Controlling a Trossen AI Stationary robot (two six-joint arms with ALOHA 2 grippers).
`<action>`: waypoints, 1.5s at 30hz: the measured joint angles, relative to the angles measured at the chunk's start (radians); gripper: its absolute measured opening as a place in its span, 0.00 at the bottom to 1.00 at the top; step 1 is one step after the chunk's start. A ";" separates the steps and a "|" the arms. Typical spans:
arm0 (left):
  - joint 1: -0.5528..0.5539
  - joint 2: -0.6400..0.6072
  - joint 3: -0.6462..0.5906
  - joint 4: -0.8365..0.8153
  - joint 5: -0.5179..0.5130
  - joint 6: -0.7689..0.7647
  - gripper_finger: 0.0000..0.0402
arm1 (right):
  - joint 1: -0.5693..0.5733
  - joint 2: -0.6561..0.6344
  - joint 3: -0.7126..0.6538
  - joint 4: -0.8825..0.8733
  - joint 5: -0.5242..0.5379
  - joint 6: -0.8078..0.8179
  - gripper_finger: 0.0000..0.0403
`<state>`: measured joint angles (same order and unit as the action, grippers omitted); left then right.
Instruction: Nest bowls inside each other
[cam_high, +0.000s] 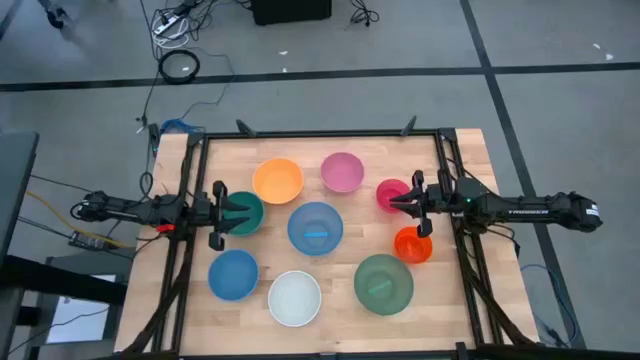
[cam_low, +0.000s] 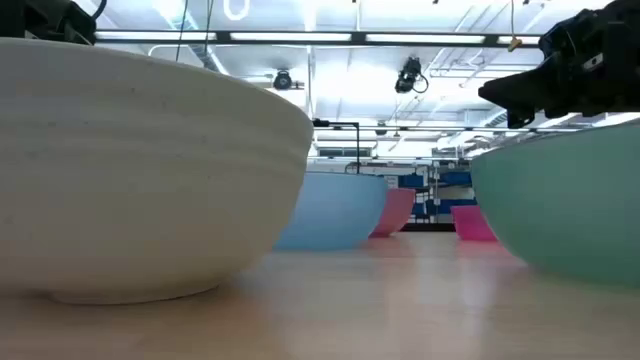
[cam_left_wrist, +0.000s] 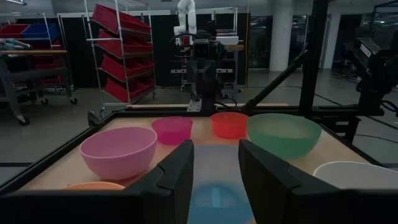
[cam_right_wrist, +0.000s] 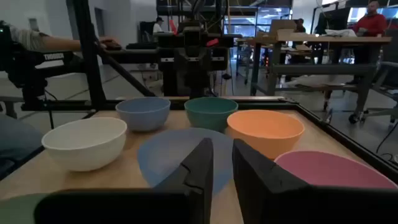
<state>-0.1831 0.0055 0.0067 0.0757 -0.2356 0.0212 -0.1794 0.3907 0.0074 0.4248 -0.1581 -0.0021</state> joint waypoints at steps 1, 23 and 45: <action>0.000 0.000 0.000 0.000 0.000 0.000 0.34 | 0.000 0.000 0.000 0.000 0.000 0.000 0.13; 0.000 0.000 0.000 0.000 0.000 0.000 0.34 | 0.000 0.000 0.000 0.000 0.000 0.000 0.13; 0.000 0.000 0.000 0.013 0.000 0.000 0.34 | 0.000 0.000 0.000 0.038 0.008 -0.063 0.13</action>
<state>-0.1829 0.0055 0.0067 0.0886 -0.2356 0.0213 -0.1794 0.3908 0.0074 0.4628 -0.1505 -0.0646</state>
